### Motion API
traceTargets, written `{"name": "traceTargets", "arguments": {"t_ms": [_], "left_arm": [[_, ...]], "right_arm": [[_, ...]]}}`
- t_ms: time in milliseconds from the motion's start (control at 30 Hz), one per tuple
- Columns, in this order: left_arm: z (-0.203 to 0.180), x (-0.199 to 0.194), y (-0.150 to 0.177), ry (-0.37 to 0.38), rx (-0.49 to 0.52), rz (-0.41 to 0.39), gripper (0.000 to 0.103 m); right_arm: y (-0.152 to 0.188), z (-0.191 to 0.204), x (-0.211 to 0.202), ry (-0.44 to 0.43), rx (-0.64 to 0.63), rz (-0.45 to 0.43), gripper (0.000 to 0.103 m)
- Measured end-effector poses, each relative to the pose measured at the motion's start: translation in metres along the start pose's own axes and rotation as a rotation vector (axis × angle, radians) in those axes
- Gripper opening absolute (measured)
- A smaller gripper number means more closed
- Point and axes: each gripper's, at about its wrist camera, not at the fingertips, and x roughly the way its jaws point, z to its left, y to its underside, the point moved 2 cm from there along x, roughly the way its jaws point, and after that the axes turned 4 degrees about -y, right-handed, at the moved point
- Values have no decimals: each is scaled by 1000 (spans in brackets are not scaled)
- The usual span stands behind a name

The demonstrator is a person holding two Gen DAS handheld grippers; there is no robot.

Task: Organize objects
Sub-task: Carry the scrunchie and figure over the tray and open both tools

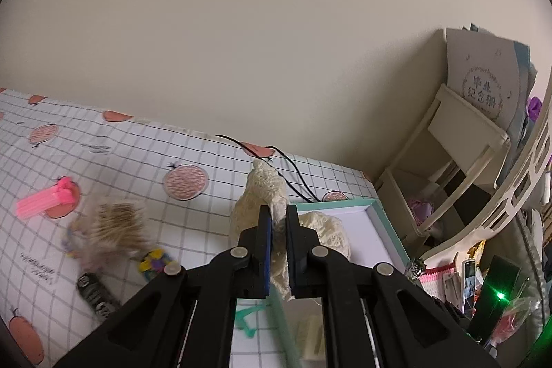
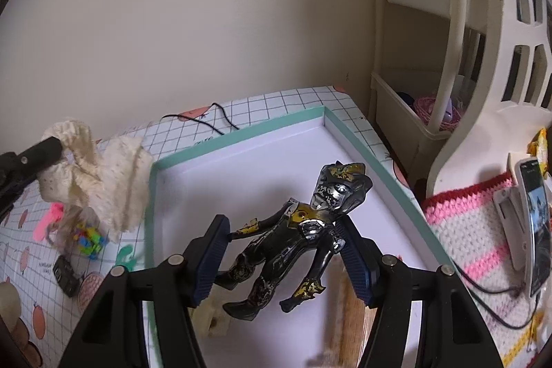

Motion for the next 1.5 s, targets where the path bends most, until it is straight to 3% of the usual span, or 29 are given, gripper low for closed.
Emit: {"name": "traceTargets", "arguments": {"t_ms": [367,600,1033,1100,1267,1367,1500], "left_arm": [[-26,49,-3,7,57,54,7],[-35,72,11,16,78,111,7],[-37,80,26,11,87,198,11],[-36,79,27,10,87,206,15],[-35,68,26,40,68,201,44],[-35,60,25,54,71,195,56],[-28,46,23,57,51,182,62]], "right_arm": [[-24,-12,31,8,-7,32,66],[-21,-19,47,21,-9,62,66],[-14,-19,48,26,-22,104,69],[-14,-19,47,25,-20,110,72],[-16,-21,40,22,-10,114,79],[-16,-21,35,25,-9,122,89],[-15,-18,25,31,-17,119,96]]}}
